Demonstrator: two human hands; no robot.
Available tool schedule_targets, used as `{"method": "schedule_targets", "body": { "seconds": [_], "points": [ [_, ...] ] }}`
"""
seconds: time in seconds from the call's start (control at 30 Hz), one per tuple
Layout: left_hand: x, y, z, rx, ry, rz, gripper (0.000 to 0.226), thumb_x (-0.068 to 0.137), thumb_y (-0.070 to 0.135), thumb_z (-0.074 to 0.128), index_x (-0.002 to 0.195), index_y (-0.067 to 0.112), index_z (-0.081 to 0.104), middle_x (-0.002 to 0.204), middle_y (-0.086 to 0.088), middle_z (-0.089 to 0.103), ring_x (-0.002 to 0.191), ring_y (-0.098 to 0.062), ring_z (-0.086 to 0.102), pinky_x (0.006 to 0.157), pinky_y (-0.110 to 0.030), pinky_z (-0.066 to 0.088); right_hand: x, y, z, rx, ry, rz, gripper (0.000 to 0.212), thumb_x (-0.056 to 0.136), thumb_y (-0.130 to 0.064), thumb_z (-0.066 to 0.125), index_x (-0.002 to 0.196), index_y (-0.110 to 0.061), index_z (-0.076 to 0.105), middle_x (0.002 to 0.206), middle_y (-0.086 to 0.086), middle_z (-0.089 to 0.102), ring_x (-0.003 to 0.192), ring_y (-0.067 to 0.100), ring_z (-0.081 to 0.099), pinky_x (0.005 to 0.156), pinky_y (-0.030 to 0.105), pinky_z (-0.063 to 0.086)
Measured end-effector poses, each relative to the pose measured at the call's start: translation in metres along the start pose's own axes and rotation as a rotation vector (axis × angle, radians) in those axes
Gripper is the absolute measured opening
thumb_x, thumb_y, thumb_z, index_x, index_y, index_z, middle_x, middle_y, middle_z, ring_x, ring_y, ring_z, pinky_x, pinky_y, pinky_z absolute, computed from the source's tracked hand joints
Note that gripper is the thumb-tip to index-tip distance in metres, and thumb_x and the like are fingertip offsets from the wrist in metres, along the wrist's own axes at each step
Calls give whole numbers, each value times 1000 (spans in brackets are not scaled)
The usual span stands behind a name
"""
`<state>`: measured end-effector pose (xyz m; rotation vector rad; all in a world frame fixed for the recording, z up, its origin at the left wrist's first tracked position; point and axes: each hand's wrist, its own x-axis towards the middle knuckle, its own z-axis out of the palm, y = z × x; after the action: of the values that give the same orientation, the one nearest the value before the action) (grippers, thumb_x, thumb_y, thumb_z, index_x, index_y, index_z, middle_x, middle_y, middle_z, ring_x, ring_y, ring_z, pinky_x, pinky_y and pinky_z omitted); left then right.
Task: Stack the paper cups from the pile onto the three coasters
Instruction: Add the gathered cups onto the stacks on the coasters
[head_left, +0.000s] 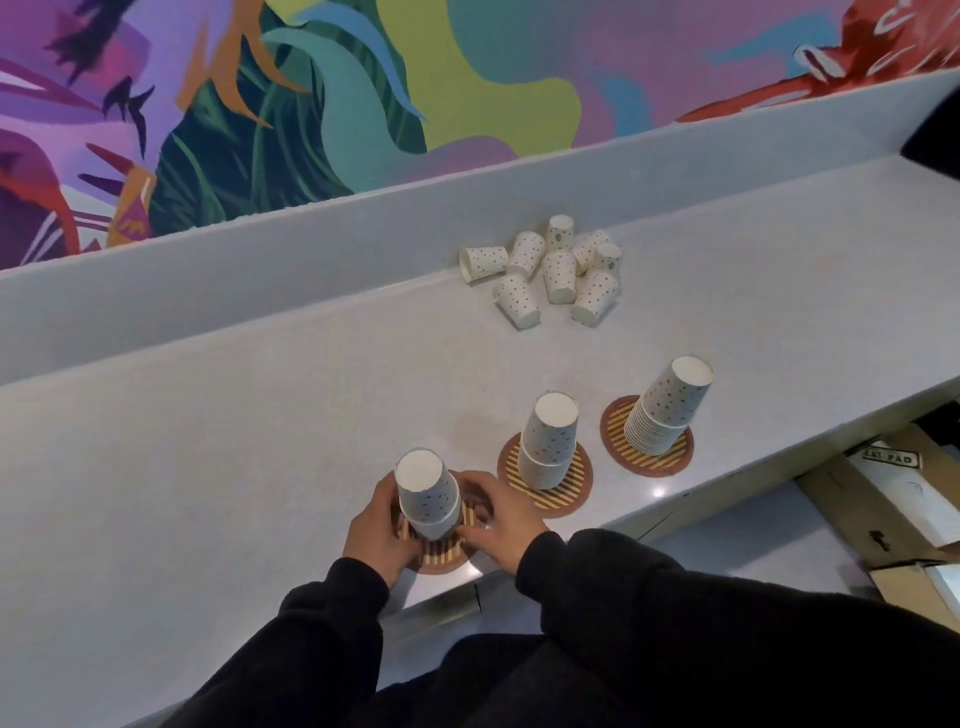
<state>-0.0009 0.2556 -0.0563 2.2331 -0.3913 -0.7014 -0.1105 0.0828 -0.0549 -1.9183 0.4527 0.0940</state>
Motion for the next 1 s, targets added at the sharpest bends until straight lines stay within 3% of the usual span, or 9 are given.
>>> {"method": "schedule_targets", "body": {
  "seconds": [0.1, 0.23, 0.37, 0.47, 0.57, 0.67, 0.8, 1.0],
  "points": [
    [4, 12, -28, -54, 99, 61, 75, 88, -11, 62, 149, 26, 40, 128, 1, 63, 112, -18, 61, 100, -34, 53, -23, -26, -18, 70, 64, -38, 52, 89, -14, 77, 134, -31, 57, 126, -11, 68, 118, 3, 64, 103, 35, 56],
    [29, 43, -77, -56, 193, 252, 64, 83, -16, 56, 128, 29, 59, 111, 10, 70, 105, -6, 67, 94, -34, 56, -51, -86, -66, 133, 197, -217, 24, 92, -10, 76, 114, -19, 72, 101, -3, 77, 98, 18, 75, 92, 36, 61],
    [66, 111, -112, 46, 132, 449, 56, 81, -11, 56, 118, 30, 66, 102, 12, 72, 97, -3, 67, 83, -21, 52, -45, -133, -130, 264, 319, -314, 14, 94, 0, 70, 106, -6, 73, 94, 14, 77, 86, 33, 76, 86, 45, 63],
    [100, 166, -118, 279, 21, 617, 48, 85, -3, 61, 120, 30, 65, 106, 13, 69, 98, -5, 65, 85, -23, 50, -15, -144, -182, 254, 410, -289, 11, 93, 1, 70, 102, -5, 73, 89, 20, 75, 81, 36, 74, 78, 48, 63],
    [139, 217, -107, 594, -52, 745, 49, 87, 4, 61, 128, 31, 60, 118, 10, 65, 102, -11, 61, 92, -33, 52, 24, -138, -234, 82, 448, -212, 11, 90, -5, 73, 97, -13, 74, 88, 12, 76, 81, 30, 74, 73, 45, 62],
    [181, 260, -79, 887, -117, 734, 60, 88, -1, 54, 139, 31, 52, 139, 5, 56, 121, -21, 56, 99, -37, 49, 71, -115, -286, -259, 427, -143, 10, 88, -15, 76, 96, -21, 74, 95, 0, 76, 87, 21, 71, 80, 36, 59],
    [230, 289, -36, 1239, -202, 725, 73, 87, -1, 56, 150, 32, 39, 149, 4, 45, 129, -25, 50, 93, -43, 52, 133, -74, -336, -689, 266, -59, 27, 89, -17, 74, 114, -23, 70, 118, -3, 69, 105, 20, 64, 91, 29, 48],
    [272, 303, 27, 1371, -236, 610, 70, 95, 13, 61, 155, 33, 32, 155, 3, 38, 132, -28, 49, 92, -39, 49, 214, -20, -356, -1013, -7, -111, 33, 93, -23, 68, 126, -25, 65, 129, -2, 64, 118, 23, 61, 96, 33, 49]
  ]
}}
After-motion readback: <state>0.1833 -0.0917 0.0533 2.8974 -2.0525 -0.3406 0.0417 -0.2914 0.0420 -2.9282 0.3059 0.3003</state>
